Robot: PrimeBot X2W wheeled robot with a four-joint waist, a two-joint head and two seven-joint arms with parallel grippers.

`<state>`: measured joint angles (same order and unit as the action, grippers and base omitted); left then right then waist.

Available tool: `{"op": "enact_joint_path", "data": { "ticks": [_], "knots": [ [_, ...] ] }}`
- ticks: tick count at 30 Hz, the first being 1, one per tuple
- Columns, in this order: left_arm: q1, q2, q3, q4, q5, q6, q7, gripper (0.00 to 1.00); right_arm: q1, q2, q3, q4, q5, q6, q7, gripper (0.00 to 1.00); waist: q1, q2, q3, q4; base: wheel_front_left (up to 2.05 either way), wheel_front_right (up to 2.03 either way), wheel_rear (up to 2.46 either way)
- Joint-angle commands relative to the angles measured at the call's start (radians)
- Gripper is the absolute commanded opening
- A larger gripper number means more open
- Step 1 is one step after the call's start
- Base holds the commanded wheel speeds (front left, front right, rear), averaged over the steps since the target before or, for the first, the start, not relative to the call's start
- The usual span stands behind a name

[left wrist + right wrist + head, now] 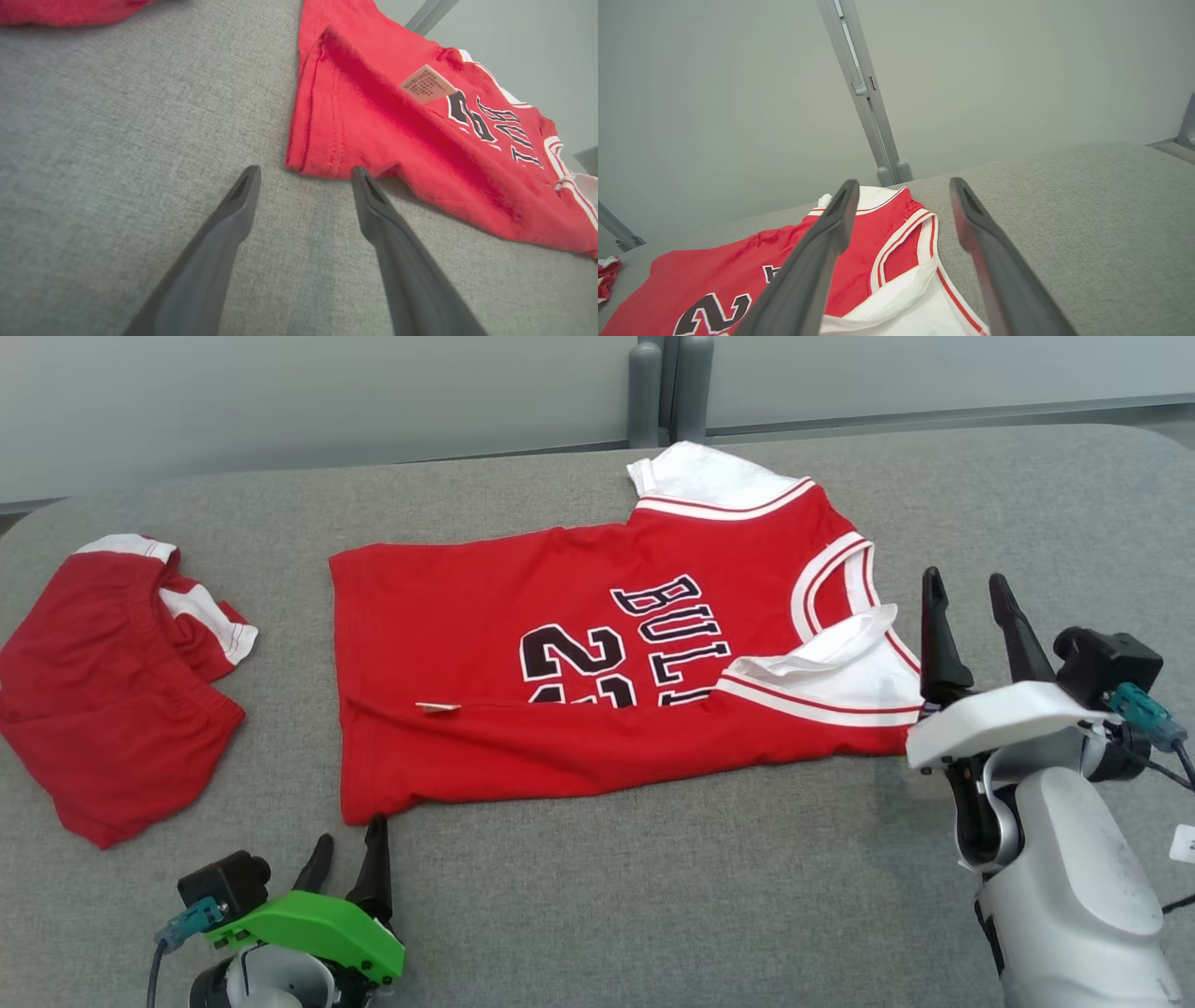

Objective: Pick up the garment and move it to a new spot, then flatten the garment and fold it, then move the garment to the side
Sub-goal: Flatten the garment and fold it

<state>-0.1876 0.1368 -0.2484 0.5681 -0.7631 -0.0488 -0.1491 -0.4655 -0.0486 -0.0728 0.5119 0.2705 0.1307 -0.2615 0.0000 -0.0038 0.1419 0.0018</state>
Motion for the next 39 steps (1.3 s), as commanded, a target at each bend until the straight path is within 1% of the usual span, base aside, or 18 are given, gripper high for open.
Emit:
{"op": "enact_joint_path", "data": {
  "ticks": [1, 9, 12, 18, 19, 20, 21, 22, 23, 24, 29, 33, 36, 39],
  "knots": [
    [0.009, 0.0, 0.008, -0.008, -0.012, 0.008, 0.006, 1.0, 0.031, -0.003, -0.002, -0.023, 0.014, 0.0, -0.003, 1.0, 0.0, 0.0038, -0.006, -0.008, 0.0, 0.0, 0.0],
    [-0.019, -0.009, 0.034, -0.007, -0.056, 0.033, 0.043, 1.0, 0.131, -0.003, 0.01, -0.124, 0.06, 0.0, -0.003, 1.0, 0.0, 0.0038, 0.0, -0.042, 0.0, 0.0, 0.0],
    [-0.031, -0.004, 0.043, 0.012, -0.068, 0.041, 0.051, 1.0, 0.15, -0.003, 0.016, -0.139, 0.063, 0.0, -0.003, 1.0, 0.0, 0.0038, 0.003, -0.057, 0.0, 0.0, 0.0],
    [-0.053, -0.006, 0.033, 0.071, -0.077, 0.038, 0.087, 0.99, 0.177, -0.002, 0.028, -0.15, 0.06, 0.0, -0.003, 1.0, 0.0, 0.0038, 0.003, -0.08, 0.0, 0.0, 0.0],
    [-0.056, -0.007, 0.03, 0.081, -0.077, 0.039, 0.093, 0.82, 0.181, -0.002, 0.03, -0.15, 0.062, 0.0, -0.003, 1.0, 0.0, 0.0038, 0.002, -0.083, 0.0, 0.0, 0.0],
    [-0.059, -0.007, 0.025, 0.089, -0.073, 0.037, 0.098, 0.51, 0.184, -0.002, 0.032, -0.151, 0.063, 0.0, -0.003, 1.0, 0.0, 0.0038, 0.001, -0.085, 0.0, 0.0, 0.0],
    [-0.062, -0.008, 0.022, 0.096, -0.071, 0.034, 0.098, 0.42, 0.187, -0.002, 0.033, -0.151, 0.063, 0.0, -0.003, 1.0, 0.0, 0.0038, 0.0, -0.087, 0.0, 0.0, 0.0],
    [-0.064, -0.01, 0.021, 0.103, -0.071, 0.034, 0.095, 0.25, 0.191, -0.002, 0.035, -0.15, 0.064, 0.0, -0.003, 1.0, 0.0, 0.0038, -0.001, -0.089, 0.0, 0.0, 0.0],
    [-0.066, -0.01, 0.018, 0.109, -0.069, 0.03, 0.092, 0.03, 0.196, -0.002, 0.035, -0.148, 0.064, 0.0, -0.003, 1.0, 0.0, 0.0038, -0.003, -0.089, 0.0, 0.0, 0.0],
    [-0.07, -0.01, 0.014, 0.112, -0.066, 0.023, 0.087, 0.0, 0.201, -0.002, 0.034, -0.144, 0.065, 0.0, -0.003, 1.0, 0.0, 0.0038, -0.004, -0.089, 0.0, 0.0, 0.0],
    [-0.073, 0.001, 0.017, 0.092, -0.055, 0.012, 0.038, 0.0, 0.221, -0.002, 0.018, -0.104, 0.069, 0.0, 0.012, 1.0, 0.0, 0.0038, -0.017, -0.076, 0.0, 0.0, 0.0],
    [-0.058, 0.013, 0.016, 0.063, -0.048, 0.007, 0.02, 0.0, 0.227, -0.003, 0.004, -0.064, 0.077, 0.0, 0.035, 1.0, 0.0, 0.0038, -0.023, -0.064, 0.0, 0.0, 0.0],
    [-0.04, 0.027, 0.012, 0.018, -0.038, 0.01, 0.011, 0.0, 0.215, -0.002, -0.004, -0.01, 0.084, 0.0, 0.063, 1.0, 0.0, 0.0038, -0.028, -0.05, 0.0, 0.0, 0.0],
    [-0.019, 0.035, 0.007, -0.035, -0.03, 0.024, 0.014, 0.0, 0.189, -0.002, -0.01, 0.053, 0.085, 0.0, 0.093, 1.0, 0.0, 0.0038, -0.03, -0.034, 0.0, 0.0, 0.0]
  ]
}}
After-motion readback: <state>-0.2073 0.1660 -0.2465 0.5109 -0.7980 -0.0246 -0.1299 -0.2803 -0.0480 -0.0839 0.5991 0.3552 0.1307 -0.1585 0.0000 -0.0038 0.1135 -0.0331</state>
